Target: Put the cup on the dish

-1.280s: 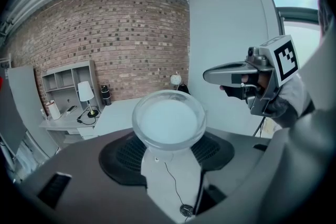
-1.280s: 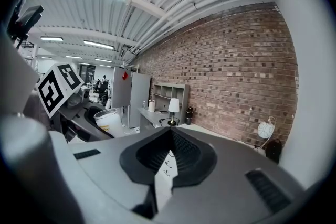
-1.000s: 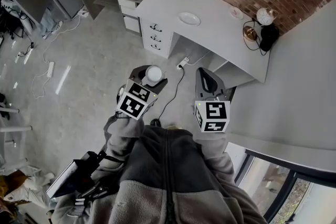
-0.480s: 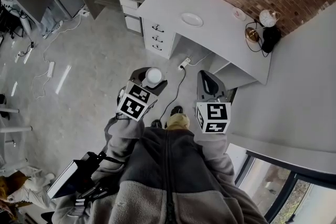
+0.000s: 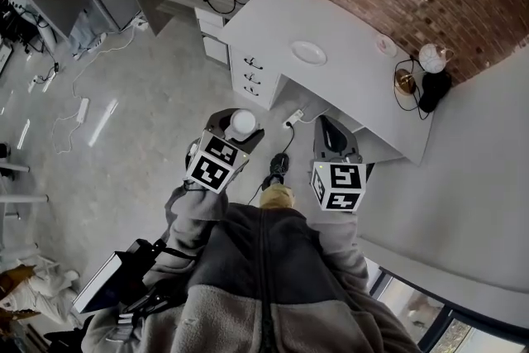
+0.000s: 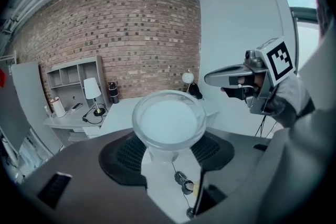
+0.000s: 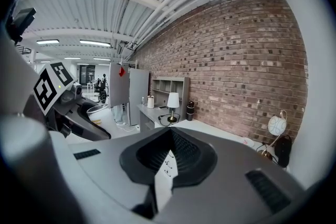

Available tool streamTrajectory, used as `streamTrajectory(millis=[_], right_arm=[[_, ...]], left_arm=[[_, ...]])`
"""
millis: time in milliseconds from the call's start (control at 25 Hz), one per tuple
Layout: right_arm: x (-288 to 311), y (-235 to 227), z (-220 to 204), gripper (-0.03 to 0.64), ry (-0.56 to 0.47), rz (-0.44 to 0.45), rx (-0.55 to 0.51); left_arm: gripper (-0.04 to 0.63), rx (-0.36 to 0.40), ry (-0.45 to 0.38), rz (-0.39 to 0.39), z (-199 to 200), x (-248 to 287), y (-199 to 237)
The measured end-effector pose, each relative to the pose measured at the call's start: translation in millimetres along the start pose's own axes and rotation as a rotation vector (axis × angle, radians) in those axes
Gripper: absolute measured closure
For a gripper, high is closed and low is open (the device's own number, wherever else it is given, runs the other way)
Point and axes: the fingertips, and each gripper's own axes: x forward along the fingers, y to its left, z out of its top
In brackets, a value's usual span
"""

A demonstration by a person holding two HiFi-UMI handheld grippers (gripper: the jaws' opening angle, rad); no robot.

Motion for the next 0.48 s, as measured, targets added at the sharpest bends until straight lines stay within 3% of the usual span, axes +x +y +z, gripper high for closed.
streamTrajectory(millis=[160, 480], right_arm=[[24.8, -16.9, 16.0, 0.615, -0.013, 0.019, -0.013], [93.3, -96.2, 33.1, 0.614, 0.004, 0.018, 0.007]], left_arm=[[0.334, -0.002, -0.013, 0.024, 22.1, 16.8, 18.1], [0.334, 0.001, -0.025, 0.022, 88.9, 101.2, 53.5]])
